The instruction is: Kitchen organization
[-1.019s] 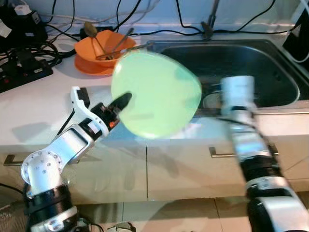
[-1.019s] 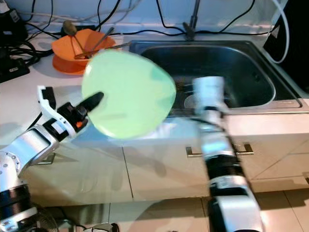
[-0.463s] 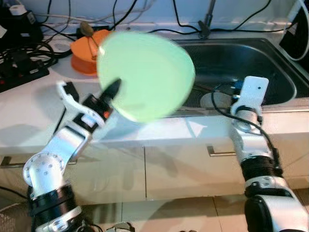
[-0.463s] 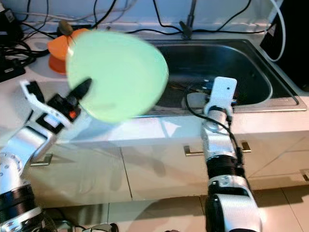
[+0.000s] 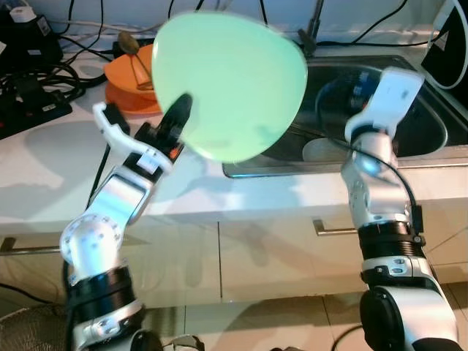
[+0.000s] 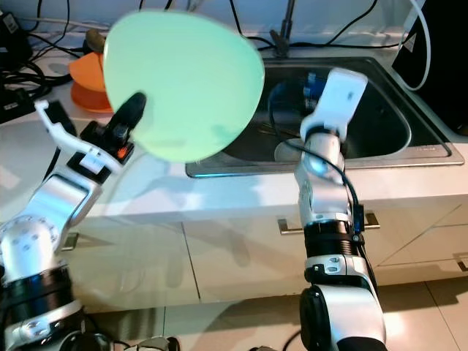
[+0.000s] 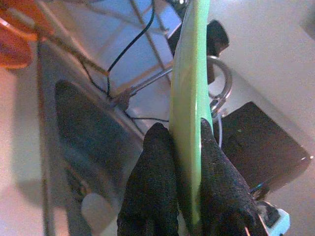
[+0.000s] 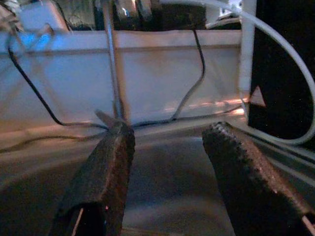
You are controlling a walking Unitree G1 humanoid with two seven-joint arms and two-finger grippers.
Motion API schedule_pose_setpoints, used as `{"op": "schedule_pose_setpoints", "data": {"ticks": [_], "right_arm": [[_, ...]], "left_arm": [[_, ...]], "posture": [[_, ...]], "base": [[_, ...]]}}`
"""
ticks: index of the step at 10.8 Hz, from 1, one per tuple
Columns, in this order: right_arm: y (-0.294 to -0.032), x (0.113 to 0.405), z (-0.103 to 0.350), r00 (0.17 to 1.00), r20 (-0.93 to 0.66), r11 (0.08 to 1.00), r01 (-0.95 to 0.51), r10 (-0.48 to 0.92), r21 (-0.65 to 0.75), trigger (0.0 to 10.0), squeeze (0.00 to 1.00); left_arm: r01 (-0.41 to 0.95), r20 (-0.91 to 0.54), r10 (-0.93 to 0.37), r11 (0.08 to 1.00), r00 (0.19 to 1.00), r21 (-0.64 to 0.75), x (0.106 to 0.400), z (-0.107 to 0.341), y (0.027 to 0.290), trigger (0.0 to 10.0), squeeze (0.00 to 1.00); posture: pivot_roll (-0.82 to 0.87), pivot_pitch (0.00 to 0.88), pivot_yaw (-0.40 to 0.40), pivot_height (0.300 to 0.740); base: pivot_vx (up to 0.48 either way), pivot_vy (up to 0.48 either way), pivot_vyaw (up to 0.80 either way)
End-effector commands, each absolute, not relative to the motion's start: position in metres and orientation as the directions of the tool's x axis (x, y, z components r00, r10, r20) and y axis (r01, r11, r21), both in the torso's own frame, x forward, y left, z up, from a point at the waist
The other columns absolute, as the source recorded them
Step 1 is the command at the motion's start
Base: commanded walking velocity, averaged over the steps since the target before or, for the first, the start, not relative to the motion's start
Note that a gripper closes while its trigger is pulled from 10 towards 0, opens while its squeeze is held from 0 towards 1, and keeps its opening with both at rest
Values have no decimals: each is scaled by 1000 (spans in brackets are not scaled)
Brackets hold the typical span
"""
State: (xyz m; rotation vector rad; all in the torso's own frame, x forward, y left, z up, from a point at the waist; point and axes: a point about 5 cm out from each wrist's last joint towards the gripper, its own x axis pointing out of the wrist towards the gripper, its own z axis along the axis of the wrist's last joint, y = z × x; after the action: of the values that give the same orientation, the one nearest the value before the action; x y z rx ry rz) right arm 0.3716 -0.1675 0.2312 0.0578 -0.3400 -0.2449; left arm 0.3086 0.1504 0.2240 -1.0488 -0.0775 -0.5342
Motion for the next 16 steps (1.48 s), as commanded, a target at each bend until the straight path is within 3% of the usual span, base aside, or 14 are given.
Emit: {"op": "schedule_pose_setpoints", "data": {"ticks": [1,2,5,8,11,14,15,16], "right_arm": [[-165,371,244,904,357,971,196,-233,137,10000,0],[-165,370,246,906,357,971,184,-228,154,10000,1000],[-173,368,242,917,316,936,138,-245,324,10000,1000],[-161,366,225,957,259,736,-84,-127,672,10000,1000],[-149,360,204,967,253,542,-220,14,811,10000,1000],[-145,356,195,962,266,430,-268,66,862,10000,1000],[-138,352,198,942,313,372,-336,123,865,10000,898],[-133,350,200,925,345,337,-380,162,861,10000,0]], "left_arm": [[507,368,-386,369,846,-779,311,235,145,10000,0],[511,381,-371,372,847,-775,314,237,144,10000,0],[508,426,-282,391,860,-767,327,247,152,10000,0],[492,400,-295,393,868,-777,331,239,141,10000,0],[487,391,-300,398,870,-778,333,235,135,10000,0],[487,388,-304,404,870,-775,333,234,134,10000,0],[489,387,-311,402,868,-774,333,233,133,10000,0],[492,385,-320,400,865,-773,333,233,131,10000,0]], "posture": [[106,50,20,740],[103,43,20,740],[96,28,19,740],[84,18,20,740],[84,22,18,740],[82,22,18,740],[82,23,20,740],[81,24,20,740]], "base": [[0,0,0],[0,0,0],[0,0,0],[0,0,0],[0,0,0],[0,0,0],[0,0,0],[0,0,0]]}}
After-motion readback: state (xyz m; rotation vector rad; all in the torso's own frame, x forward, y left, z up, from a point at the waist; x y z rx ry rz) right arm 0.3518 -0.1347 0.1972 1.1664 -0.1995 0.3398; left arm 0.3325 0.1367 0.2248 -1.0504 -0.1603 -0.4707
